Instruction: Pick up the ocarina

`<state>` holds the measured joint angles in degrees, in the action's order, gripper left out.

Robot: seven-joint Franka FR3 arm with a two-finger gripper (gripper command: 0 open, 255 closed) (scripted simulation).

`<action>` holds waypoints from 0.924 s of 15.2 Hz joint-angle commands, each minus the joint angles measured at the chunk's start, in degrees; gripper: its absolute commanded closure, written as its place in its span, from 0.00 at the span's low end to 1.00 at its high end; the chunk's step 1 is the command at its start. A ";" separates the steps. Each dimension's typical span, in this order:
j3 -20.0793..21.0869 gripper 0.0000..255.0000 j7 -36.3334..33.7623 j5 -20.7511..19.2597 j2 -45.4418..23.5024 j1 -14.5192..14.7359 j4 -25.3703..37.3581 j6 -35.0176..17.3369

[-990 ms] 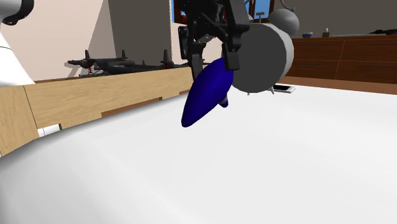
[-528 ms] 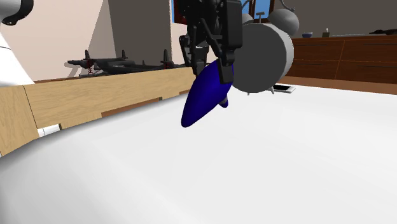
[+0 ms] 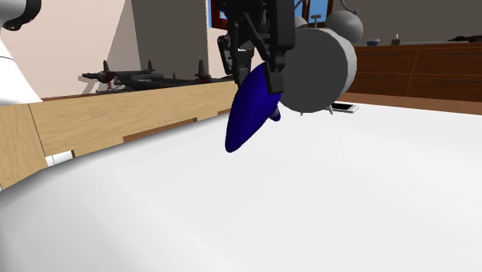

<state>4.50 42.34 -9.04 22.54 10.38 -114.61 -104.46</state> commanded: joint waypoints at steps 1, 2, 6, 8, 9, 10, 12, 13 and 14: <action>0.00 1.00 0.26 0.05 -0.30 -0.02 1.76 1.46; 0.01 1.00 0.37 0.06 -0.49 -0.03 2.71 2.21; 0.09 1.00 0.80 0.11 -1.37 -0.07 6.66 5.25; 0.14 1.00 1.02 0.11 -1.89 -0.10 8.73 6.78; 0.16 1.00 1.12 0.11 -2.17 -0.11 9.78 7.55; 0.19 1.00 1.23 0.11 -2.46 -0.12 10.85 8.32; 0.24 1.00 1.43 0.09 -3.09 -0.15 13.05 9.88; 0.25 1.00 1.45 0.09 -3.13 -0.15 13.21 10.00; 0.25 1.00 1.45 0.09 -3.14 -0.15 13.22 10.00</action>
